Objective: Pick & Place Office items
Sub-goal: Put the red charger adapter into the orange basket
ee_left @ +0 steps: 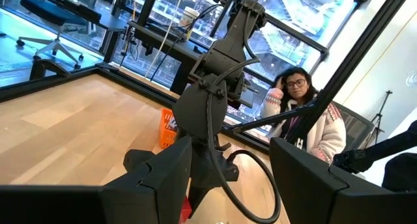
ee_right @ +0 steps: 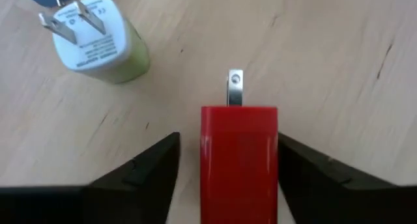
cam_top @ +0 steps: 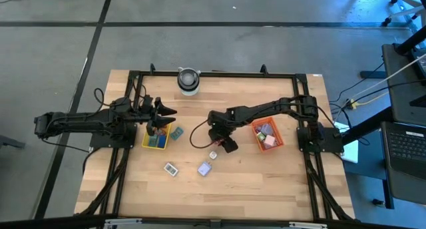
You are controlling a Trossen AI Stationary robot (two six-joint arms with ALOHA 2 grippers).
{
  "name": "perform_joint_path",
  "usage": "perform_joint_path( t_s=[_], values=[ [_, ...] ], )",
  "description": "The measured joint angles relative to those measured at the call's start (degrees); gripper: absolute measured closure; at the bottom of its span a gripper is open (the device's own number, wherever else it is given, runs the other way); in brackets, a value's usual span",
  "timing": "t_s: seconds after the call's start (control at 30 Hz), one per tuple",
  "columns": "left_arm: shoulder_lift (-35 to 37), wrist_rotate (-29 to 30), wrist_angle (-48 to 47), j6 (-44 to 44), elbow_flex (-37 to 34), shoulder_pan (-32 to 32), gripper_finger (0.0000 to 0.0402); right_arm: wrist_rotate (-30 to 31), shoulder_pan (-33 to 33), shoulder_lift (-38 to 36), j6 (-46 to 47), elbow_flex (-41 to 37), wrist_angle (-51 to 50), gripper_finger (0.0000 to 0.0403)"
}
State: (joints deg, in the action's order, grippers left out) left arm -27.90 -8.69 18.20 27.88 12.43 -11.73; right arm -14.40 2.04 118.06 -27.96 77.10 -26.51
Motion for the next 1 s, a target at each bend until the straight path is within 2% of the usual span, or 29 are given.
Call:
perform_joint_path(
  t_s=[0.23,0.7,1.0],
  values=[
    [0.0,0.04,0.0,-0.11,0.0,-0.01,0.0199,-1.65,0.04,-0.32,4.67,0.02,-1.61,0.0286],
    [0.15,-1.96,1.55,-0.25,1.29,0.0,0.0199,-3.02,1.57,-7.5,7.22,0.09,0.32,0.029],
    [1.17,-0.68,1.65,-8.35,2.54,0.01,0.0199,-2.99,5.46,-18.03,11.47,0.09,6.42,0.029]
  ],
)
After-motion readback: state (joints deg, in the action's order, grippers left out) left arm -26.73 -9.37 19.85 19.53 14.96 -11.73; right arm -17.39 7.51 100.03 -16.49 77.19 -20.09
